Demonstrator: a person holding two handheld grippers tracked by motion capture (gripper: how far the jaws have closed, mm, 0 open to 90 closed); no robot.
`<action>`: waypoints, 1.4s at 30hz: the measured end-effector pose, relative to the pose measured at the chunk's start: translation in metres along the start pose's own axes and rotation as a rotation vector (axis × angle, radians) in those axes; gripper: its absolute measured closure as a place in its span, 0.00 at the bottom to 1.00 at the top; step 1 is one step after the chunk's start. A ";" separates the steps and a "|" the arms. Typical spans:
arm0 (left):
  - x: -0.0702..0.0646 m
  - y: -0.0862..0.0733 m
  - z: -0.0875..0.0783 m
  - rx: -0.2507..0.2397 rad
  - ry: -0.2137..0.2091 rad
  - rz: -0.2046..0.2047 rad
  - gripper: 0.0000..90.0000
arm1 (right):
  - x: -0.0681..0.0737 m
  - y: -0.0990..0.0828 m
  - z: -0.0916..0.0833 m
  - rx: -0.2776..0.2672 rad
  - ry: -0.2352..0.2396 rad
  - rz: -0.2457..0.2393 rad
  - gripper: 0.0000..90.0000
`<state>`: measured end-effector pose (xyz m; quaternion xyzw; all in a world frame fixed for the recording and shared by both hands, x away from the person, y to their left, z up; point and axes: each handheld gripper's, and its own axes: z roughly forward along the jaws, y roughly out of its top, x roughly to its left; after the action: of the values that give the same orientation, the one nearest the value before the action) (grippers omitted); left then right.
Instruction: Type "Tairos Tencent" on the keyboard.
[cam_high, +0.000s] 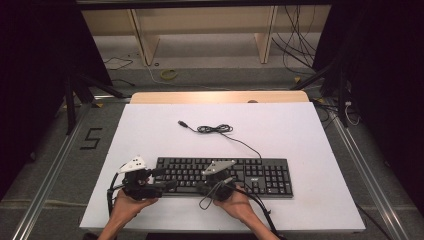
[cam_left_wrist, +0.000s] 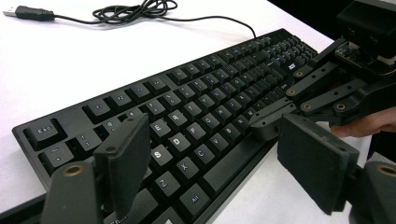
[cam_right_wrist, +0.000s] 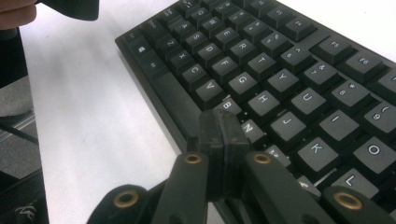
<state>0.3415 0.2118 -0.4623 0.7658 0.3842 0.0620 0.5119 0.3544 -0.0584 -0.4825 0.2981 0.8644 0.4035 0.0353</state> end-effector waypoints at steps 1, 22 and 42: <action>0.000 0.000 0.000 0.000 -0.001 0.000 0.28 | 0.000 -0.001 0.001 0.011 -0.003 0.006 1.00; 0.001 0.000 -0.001 0.004 0.008 -0.001 0.28 | 0.000 0.009 -0.016 -0.063 0.030 0.020 0.91; 0.007 -0.001 -0.003 0.025 0.029 -0.028 0.30 | -0.025 0.016 -0.027 -0.051 -0.011 0.070 0.54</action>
<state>0.3444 0.2187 -0.4638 0.7657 0.4029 0.0611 0.4977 0.3745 -0.0823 -0.4573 0.3294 0.8426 0.4248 0.0333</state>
